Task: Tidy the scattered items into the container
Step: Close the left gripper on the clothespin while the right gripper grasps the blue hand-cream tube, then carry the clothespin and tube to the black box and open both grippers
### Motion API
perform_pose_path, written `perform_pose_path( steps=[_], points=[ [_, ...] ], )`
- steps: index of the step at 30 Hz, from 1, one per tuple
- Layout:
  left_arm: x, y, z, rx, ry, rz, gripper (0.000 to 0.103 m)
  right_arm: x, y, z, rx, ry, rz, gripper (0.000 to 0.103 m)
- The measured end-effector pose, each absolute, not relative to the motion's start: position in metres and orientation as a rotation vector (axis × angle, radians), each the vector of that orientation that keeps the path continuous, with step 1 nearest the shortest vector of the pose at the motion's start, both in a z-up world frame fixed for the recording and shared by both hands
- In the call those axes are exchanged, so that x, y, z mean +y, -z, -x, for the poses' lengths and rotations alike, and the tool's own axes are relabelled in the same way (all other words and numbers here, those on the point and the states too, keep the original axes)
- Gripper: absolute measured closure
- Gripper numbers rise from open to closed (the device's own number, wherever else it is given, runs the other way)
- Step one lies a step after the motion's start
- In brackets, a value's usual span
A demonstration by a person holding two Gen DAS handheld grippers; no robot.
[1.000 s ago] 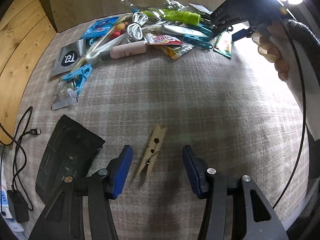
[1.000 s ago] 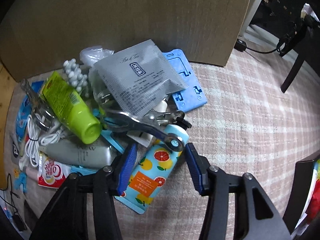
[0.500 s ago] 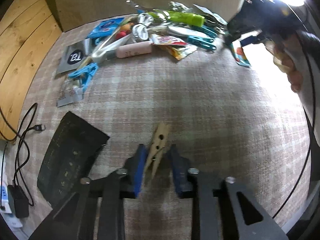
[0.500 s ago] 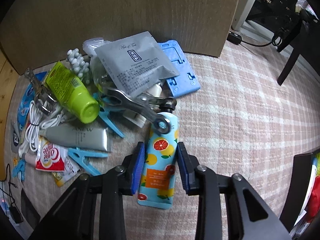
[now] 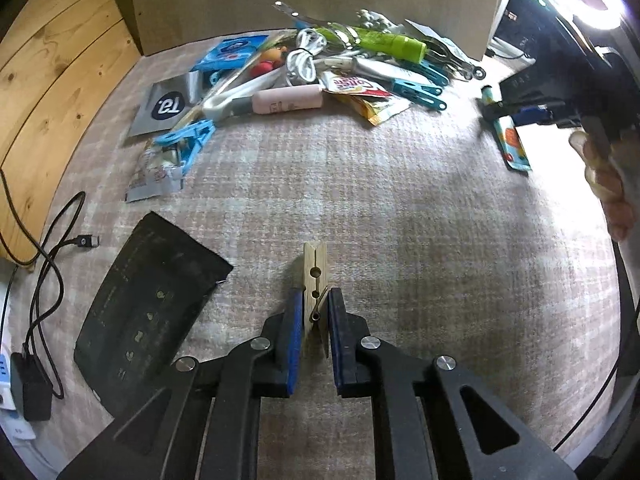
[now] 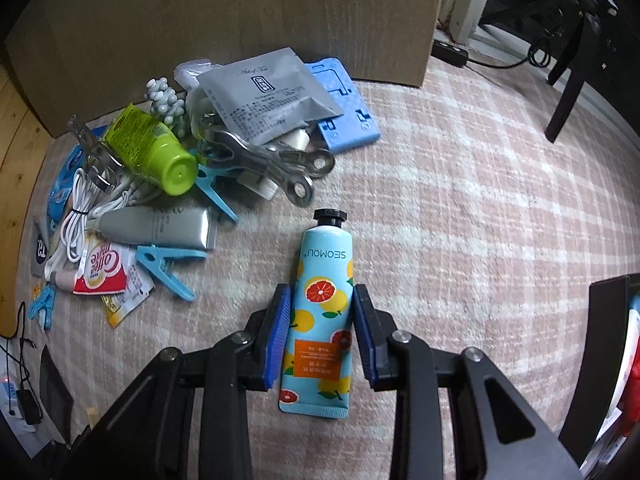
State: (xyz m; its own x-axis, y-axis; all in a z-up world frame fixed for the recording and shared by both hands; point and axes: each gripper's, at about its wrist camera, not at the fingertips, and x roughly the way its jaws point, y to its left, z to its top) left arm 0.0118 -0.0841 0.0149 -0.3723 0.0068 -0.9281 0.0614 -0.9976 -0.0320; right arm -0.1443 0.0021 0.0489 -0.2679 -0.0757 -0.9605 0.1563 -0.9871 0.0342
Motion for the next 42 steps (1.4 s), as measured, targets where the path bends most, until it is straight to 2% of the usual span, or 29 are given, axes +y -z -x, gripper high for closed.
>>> perform_pose_path(
  steps=[4, 8, 13, 17, 19, 23, 26, 31, 35, 39, 42],
  points=[
    [-0.117, -0.008, 0.006, 0.134, 2.572, -1.724, 0.092, -0.003, -0.060, 0.115, 0.081, 2.388, -1.799, 0.073],
    [-0.122, -0.024, 0.015, 0.134, 2.582, -1.704, 0.092, -0.005, -0.073, 0.089, 0.047, 2.388, -1.793, 0.073],
    [-0.104, -0.039, 0.016, 0.117, 2.619, -1.686, 0.092, -0.001, -0.096, 0.062, 0.003, 2.413, -1.759, 0.073],
    [-0.078, -0.047, 0.029, 0.086, 2.673, -1.676, 0.092, 0.015, -0.118, 0.007, -0.029, 2.453, -1.716, 0.073],
    [-0.057, -0.056, 0.034, 0.066, 2.712, -1.670, 0.092, 0.079, -0.090, -0.001, -0.046, 2.469, -1.696, 0.073],
    [-0.007, -0.073, 0.041, 0.009, 2.805, -1.659, 0.092, 0.101, -0.103, -0.027, -0.086, 2.540, -1.654, 0.073],
    [0.038, -0.083, 0.042, -0.033, 2.889, -1.668, 0.092, 0.156, -0.100, 0.006, -0.114, 2.583, -1.636, 0.073],
    [0.122, -0.094, 0.039, -0.121, 3.037, -1.717, 0.092, 0.245, -0.107, -0.003, -0.206, 2.699, -1.622, 0.073],
    [0.187, -0.102, 0.030, -0.199, 3.148, -1.774, 0.092, 0.382, -0.132, 0.028, -0.274, 2.790, -1.633, 0.073],
    [0.250, -0.109, 0.013, -0.310, 3.249, -1.827, 0.091, 0.486, -0.118, 0.043, -0.353, 2.929, -1.662, 0.073],
    [0.285, -0.113, 0.000, -0.357, 3.297, -1.870, 0.092, 0.533, -0.125, 0.002, -0.414, 2.979, -1.702, 0.073]
  ],
)
